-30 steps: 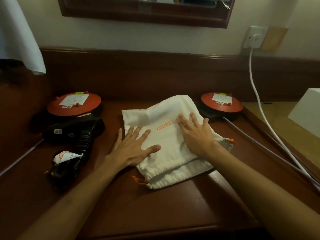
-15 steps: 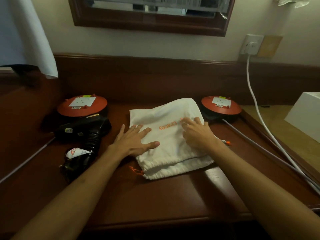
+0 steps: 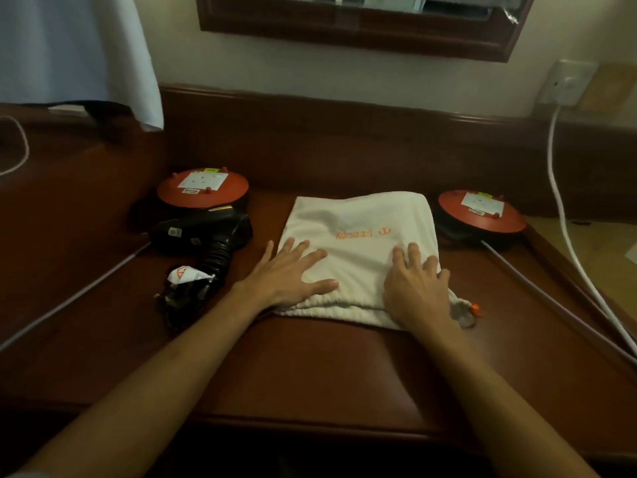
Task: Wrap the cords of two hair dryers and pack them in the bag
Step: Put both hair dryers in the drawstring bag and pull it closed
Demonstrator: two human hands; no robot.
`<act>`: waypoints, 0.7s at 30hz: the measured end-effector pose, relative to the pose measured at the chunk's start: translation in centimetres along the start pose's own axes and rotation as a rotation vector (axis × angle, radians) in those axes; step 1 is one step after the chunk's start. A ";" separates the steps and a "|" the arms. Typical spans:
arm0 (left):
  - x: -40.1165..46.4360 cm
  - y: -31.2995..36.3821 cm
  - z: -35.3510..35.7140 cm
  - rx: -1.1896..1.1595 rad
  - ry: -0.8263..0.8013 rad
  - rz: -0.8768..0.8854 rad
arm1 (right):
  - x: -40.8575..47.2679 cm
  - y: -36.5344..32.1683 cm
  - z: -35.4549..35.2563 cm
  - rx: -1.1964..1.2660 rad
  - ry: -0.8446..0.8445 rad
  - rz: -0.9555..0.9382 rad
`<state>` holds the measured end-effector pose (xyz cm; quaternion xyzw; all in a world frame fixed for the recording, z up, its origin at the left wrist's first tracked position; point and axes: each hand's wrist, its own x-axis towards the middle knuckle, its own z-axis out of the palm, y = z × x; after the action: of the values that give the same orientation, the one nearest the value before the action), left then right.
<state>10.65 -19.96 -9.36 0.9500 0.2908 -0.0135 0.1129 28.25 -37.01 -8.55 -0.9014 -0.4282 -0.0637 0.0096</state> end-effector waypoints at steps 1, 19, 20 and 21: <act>0.0 -0.5 -0.4 0.010 0.002 0.004 | 0.1 -0.6 0.1 0.002 0.010 0.006; -8.9 -2.0 -2.7 0.252 0.261 -0.622 | -3.1 -2.7 0.8 0.255 0.442 -0.218; -8.8 -2.1 -2.9 0.280 0.280 -0.611 | -3.2 -2.7 0.8 0.257 0.424 -0.231; -8.7 -2.3 -3.0 0.297 0.305 -0.601 | -3.2 -2.6 0.9 0.263 0.403 -0.244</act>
<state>2.07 -22.21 -6.10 0.8192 0.5654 0.0534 -0.0800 24.36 -37.78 -9.94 -0.8033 -0.5277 -0.1862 0.2038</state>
